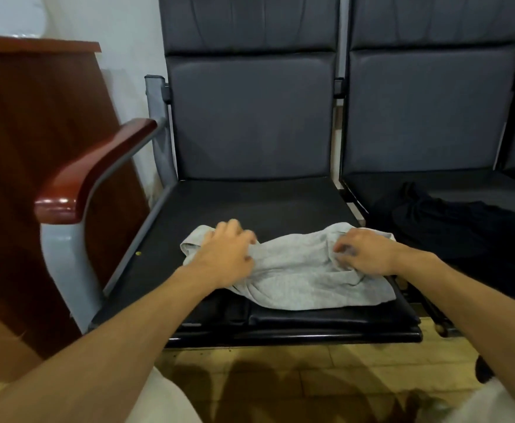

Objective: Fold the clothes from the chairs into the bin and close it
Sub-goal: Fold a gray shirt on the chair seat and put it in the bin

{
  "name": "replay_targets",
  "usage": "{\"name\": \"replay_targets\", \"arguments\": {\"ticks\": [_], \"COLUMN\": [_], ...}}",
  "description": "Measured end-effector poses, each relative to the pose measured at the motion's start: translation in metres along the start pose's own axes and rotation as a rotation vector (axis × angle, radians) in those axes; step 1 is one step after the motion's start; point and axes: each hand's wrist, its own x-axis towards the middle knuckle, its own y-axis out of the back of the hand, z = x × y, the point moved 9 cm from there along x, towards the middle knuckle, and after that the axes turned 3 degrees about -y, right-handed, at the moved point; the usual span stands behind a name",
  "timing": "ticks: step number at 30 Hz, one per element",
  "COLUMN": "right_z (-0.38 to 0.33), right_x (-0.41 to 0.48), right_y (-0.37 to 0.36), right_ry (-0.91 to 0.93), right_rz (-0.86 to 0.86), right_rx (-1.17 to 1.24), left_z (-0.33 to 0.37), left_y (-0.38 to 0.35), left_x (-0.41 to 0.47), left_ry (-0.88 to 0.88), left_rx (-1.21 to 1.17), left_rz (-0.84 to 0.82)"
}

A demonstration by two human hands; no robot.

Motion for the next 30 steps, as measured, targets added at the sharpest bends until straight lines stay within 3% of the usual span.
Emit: {"name": "replay_targets", "arguments": {"ticks": [2,4,6,11,14,17,21,23,27,30], "right_z": [0.0,0.006,0.014,0.031,0.028,0.019,0.018,0.024,0.019,0.006], "right_x": [0.001,-0.003,-0.009,-0.018,-0.023,-0.03,-0.03,-0.026,-0.02,-0.017], "right_y": [0.001,0.008,0.015,0.018,0.019,0.011,0.011,0.013,0.02,0.011], "right_ry": [0.018,0.013,0.0,-0.022,0.004,0.05,0.096,0.082,0.093,0.105], "right_rz": [0.001,0.006,0.019,-0.01,-0.067,-0.181,-0.17,-0.152,-0.049,-0.098], "right_rx": [0.015,0.041,0.054,0.058,0.168,0.342,0.282,0.241,0.15,0.165], "left_z": [0.05,0.088,0.104,0.089,0.064,0.027,0.001,0.016,0.062,0.091], "left_y": [-0.008,-0.029,-0.05,-0.072,-0.07,-0.072,-0.065,-0.052,-0.014,-0.014], "left_x": [-0.007,-0.016,-0.019,-0.009,0.006,0.021,0.026,0.025,0.021,0.013], "left_ry": [-0.252,-0.375,-0.41,-0.422,-0.323,-0.213,-0.134,-0.161,-0.191,-0.149], "left_rx": [-0.085,-0.204,-0.156,-0.137,-0.329,-0.265,-0.233,-0.275,-0.225,-0.24], "left_rz": [-0.113,-0.327,-0.461,-0.567,-0.546,-0.468,-0.424,-0.367,-0.097,-0.143]}}
